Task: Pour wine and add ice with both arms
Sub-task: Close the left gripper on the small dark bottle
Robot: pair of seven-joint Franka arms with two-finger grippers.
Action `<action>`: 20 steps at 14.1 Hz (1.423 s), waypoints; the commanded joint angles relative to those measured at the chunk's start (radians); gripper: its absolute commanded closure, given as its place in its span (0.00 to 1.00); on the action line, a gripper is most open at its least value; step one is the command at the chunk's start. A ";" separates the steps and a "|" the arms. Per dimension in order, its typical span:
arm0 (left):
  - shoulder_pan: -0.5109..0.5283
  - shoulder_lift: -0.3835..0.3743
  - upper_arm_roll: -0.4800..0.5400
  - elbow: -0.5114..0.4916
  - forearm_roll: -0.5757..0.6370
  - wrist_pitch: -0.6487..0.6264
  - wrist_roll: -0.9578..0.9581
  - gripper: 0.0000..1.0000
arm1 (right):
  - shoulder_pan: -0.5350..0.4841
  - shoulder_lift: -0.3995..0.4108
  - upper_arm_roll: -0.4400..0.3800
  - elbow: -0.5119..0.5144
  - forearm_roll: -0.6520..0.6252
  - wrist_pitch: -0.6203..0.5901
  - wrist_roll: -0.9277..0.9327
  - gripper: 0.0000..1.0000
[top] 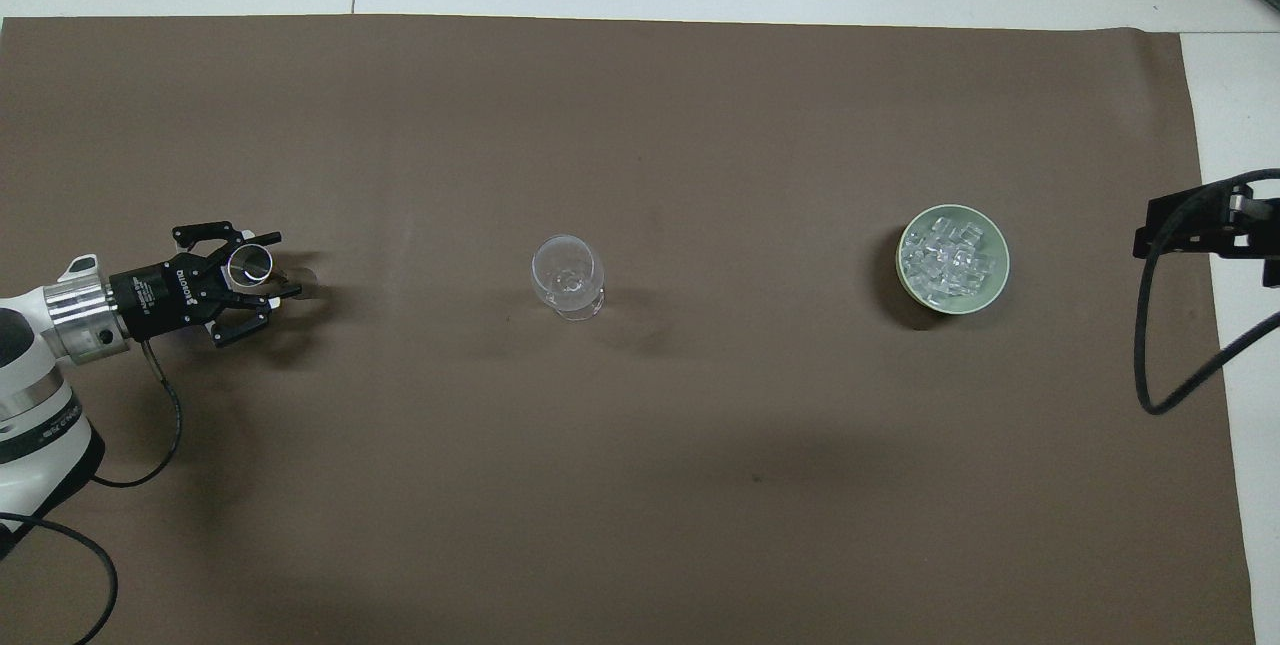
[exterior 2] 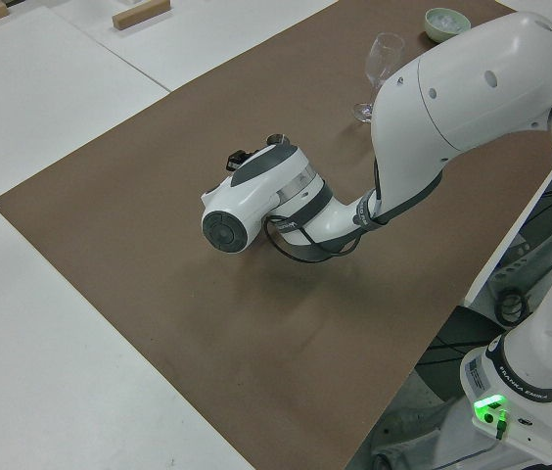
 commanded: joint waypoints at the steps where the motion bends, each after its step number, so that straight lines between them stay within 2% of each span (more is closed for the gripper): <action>1: -0.005 -0.008 0.005 -0.017 -0.025 0.011 0.013 0.43 | -0.010 -0.027 0.004 -0.035 0.014 0.008 -0.032 0.00; 5: -0.005 -0.008 0.005 -0.017 -0.025 0.013 0.013 0.69 | -0.010 -0.028 0.003 -0.035 0.014 0.008 -0.032 0.00; 9: -0.006 -0.008 0.005 -0.017 -0.025 0.013 0.011 0.89 | -0.010 -0.028 0.004 -0.035 0.014 0.006 -0.034 0.00; 10: -0.006 -0.008 0.005 -0.017 -0.025 0.013 0.011 0.97 | -0.010 -0.028 0.004 -0.035 0.014 0.006 -0.032 0.00; 11: -0.006 -0.008 0.005 -0.017 -0.025 0.011 0.011 1.00 | -0.010 -0.027 0.004 -0.035 0.014 0.005 -0.034 0.00; 17: -0.003 -0.008 0.005 -0.001 -0.023 -0.031 -0.037 1.00 | -0.010 -0.028 0.003 -0.035 0.014 0.003 -0.052 0.00; 20: -0.034 -0.019 0.008 0.025 -0.016 -0.013 -0.093 1.00 | -0.010 -0.028 0.003 -0.035 0.014 0.005 -0.052 0.00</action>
